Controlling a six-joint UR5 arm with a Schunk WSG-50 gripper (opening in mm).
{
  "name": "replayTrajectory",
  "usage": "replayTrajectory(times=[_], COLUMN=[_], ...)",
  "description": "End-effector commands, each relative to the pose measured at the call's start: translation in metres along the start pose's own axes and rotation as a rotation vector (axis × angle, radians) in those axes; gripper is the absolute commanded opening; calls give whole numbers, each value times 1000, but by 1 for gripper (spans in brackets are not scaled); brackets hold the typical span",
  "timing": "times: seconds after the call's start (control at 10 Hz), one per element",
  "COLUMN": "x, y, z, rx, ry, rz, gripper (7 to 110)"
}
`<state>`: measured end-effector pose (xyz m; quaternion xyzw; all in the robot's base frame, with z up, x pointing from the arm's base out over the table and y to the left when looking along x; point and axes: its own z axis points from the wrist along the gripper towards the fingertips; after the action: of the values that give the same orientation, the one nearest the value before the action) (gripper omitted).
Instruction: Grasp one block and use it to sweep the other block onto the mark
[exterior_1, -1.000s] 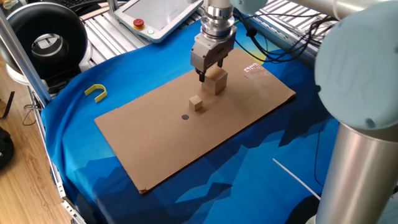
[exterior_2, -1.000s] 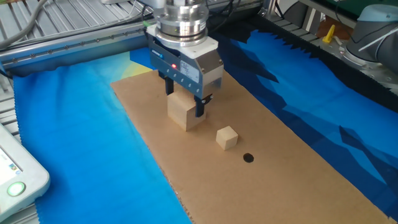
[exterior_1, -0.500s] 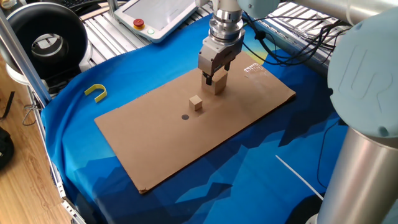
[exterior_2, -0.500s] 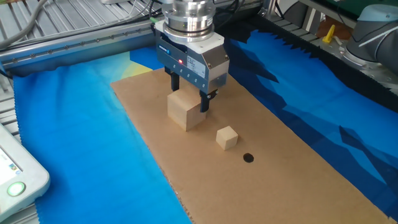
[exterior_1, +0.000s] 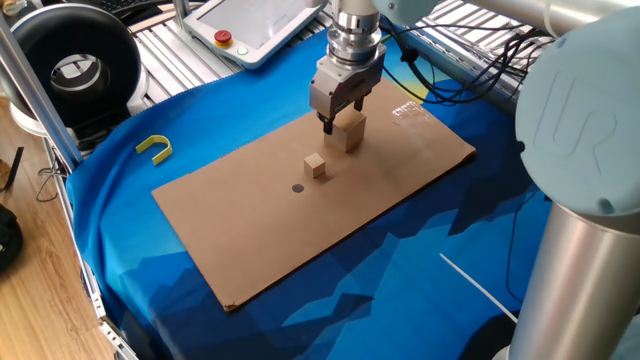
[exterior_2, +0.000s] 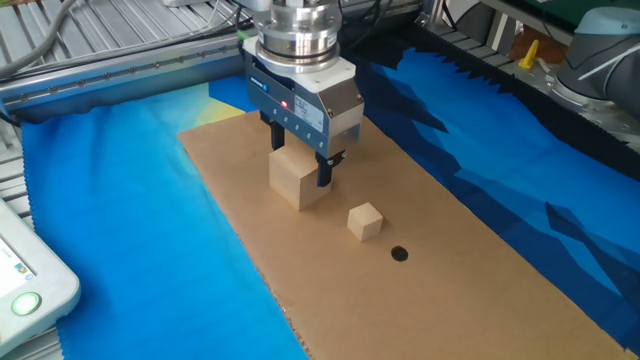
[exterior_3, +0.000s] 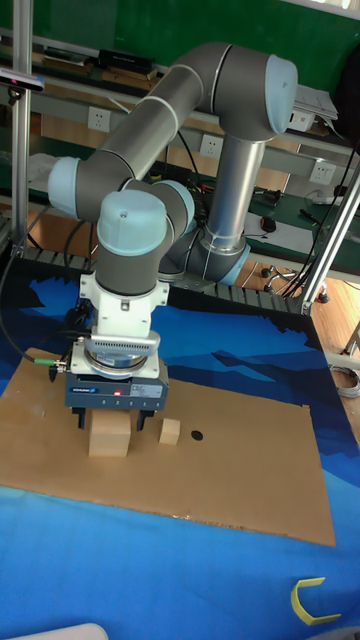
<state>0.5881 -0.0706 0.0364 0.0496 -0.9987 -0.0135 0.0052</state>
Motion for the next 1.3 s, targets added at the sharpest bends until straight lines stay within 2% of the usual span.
replayTrajectory(times=[0.0,0.4,0.5,1.2], x=[3,2,1,2], y=[-5,1,2,0], z=[6,4,3,4], rx=[-2,-19,-18,-2], ry=[-3,3,5,18], rz=[13,68,77,73], gripper=[22,22,7,7])
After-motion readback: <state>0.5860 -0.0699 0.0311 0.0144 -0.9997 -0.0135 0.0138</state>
